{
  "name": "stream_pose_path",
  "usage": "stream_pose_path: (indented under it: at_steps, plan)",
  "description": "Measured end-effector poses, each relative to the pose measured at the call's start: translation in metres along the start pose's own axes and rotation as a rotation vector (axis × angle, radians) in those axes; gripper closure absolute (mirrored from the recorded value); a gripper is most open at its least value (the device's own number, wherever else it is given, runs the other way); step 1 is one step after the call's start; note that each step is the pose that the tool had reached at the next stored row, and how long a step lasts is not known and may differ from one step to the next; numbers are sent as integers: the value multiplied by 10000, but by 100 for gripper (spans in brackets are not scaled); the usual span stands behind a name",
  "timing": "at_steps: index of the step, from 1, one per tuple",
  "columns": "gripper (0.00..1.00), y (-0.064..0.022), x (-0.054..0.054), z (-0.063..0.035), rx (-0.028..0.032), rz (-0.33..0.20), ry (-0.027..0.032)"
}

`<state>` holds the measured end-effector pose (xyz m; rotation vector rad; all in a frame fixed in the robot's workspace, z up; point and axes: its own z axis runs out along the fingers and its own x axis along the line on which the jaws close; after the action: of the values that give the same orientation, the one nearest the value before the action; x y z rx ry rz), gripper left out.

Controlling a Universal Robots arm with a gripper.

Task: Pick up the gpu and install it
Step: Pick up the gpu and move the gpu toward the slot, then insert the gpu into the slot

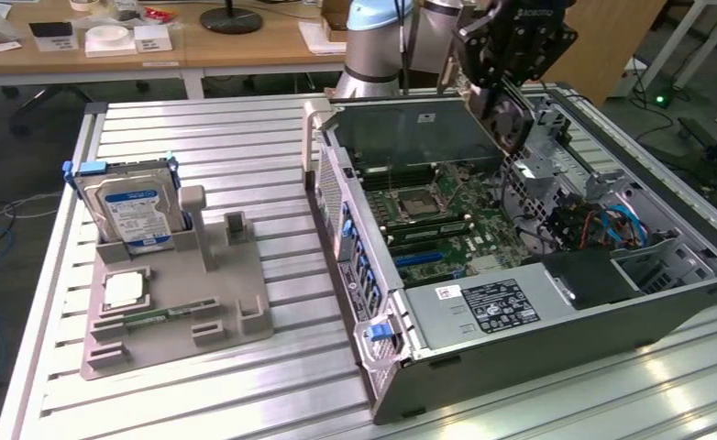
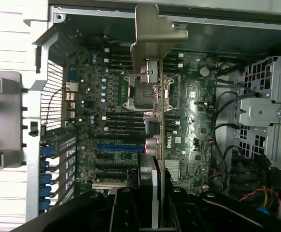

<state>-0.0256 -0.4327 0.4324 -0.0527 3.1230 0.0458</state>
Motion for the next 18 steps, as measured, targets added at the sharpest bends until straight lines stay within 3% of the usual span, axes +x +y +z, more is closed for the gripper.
stream_pose_path:
  at_steps: [6,18]
  plan:
    - [72,-6,-212,9,1,-2,1]
    - [72,-7,-220,10,0,-1,0]
